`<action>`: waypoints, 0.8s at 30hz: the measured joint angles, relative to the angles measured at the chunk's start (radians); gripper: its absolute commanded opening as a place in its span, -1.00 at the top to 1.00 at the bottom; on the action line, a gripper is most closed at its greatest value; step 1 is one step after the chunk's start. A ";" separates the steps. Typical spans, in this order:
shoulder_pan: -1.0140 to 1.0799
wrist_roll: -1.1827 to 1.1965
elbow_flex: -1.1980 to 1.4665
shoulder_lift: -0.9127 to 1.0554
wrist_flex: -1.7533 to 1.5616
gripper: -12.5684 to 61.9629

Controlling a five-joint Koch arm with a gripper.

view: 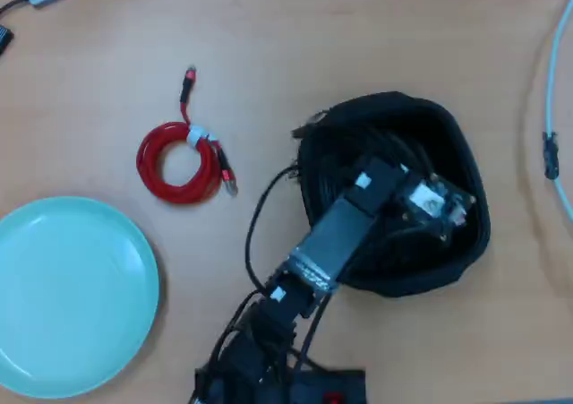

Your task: Put a black charging cable in a black bowl and put a red charging cable in a green bowl

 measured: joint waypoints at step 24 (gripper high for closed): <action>0.170 -0.249 0.173 -0.005 -0.181 0.76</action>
